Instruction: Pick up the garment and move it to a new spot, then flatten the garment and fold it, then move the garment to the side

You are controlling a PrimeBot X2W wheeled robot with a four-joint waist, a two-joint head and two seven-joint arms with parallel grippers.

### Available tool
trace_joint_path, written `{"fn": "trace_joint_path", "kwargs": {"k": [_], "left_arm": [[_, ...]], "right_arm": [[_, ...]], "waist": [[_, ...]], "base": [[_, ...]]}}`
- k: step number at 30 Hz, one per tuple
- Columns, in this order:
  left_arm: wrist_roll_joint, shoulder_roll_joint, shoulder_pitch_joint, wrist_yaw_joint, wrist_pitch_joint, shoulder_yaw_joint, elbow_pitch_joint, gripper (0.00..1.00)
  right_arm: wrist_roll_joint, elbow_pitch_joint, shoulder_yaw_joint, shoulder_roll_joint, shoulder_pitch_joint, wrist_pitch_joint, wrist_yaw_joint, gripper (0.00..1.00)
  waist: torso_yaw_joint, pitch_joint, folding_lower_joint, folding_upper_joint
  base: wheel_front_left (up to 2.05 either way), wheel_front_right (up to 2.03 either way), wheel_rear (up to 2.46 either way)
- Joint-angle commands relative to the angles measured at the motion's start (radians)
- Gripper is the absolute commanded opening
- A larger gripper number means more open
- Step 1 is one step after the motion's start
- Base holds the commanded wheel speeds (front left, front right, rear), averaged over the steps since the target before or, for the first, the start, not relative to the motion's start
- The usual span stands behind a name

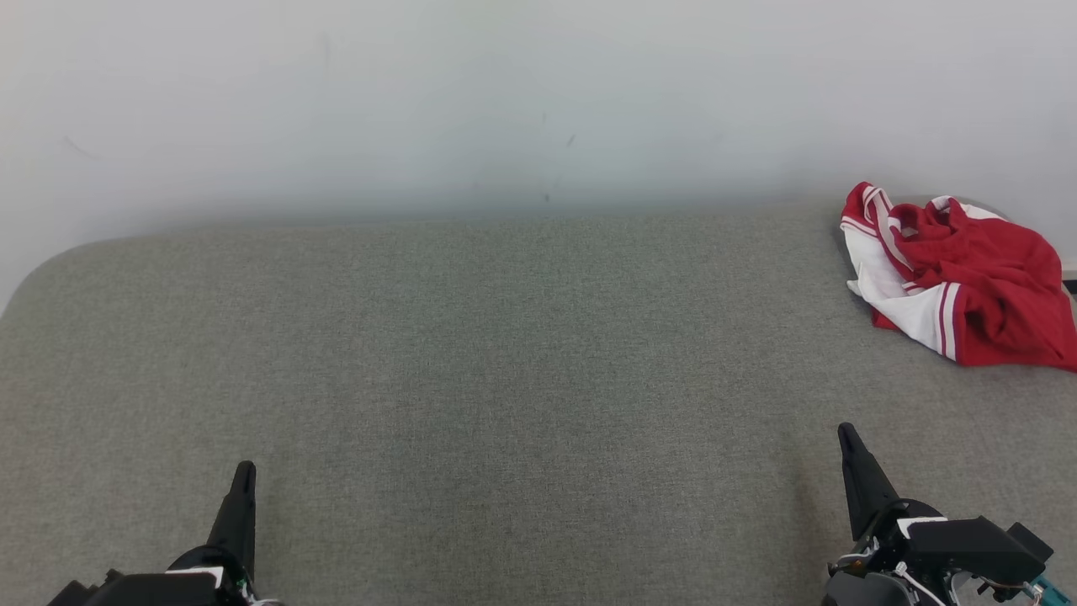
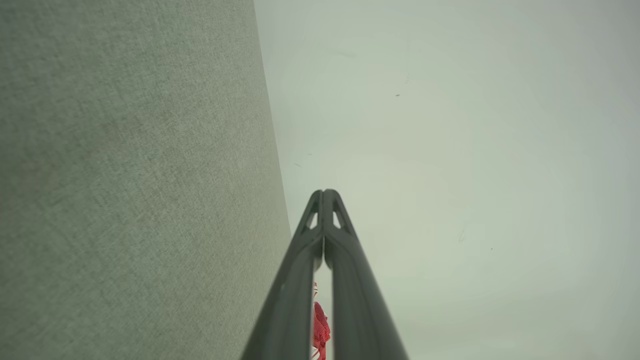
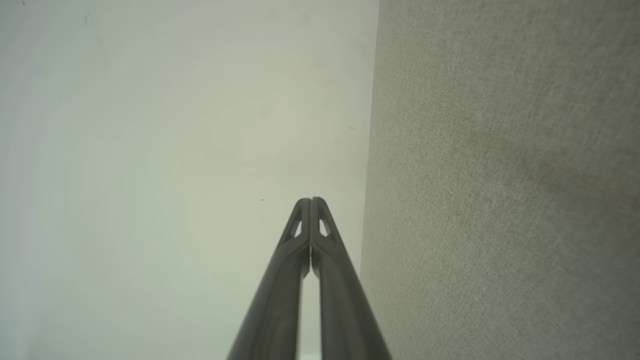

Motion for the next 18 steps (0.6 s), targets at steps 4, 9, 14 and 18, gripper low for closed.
{"fn": "trace_joint_path", "kwargs": {"k": [4,9,14,18], "left_arm": [[-0.005,0.0,-0.009,-0.003,0.0,0.003,0.001,0.0],[-0.005,0.0,-0.009,-0.003,0.0,0.003,0.001,0.0],[-0.005,0.0,-0.009,-0.003,0.0,0.003,0.001,0.0],[-0.005,0.0,-0.009,-0.003,0.0,0.003,0.001,0.0]], "right_arm": [[0.002,0.001,-0.001,0.002,-0.007,0.003,-0.002,0.0],[0.002,0.001,-0.001,0.002,-0.007,0.003,-0.002,0.0],[0.002,0.001,-0.001,0.002,-0.007,0.002,-0.002,0.0],[0.002,0.001,-0.001,0.002,-0.007,0.003,-0.002,0.0]], "waist": [[0.0,0.0,0.0,0.0],[0.0,0.0,0.0,0.0],[0.0,0.0,0.0,0.0],[0.0,0.0,0.0,0.0]], "base": [[0.0,0.0,0.0],[0.0,0.0,0.0],[0.0,0.0,0.0],[0.0,0.0,0.0]]}}
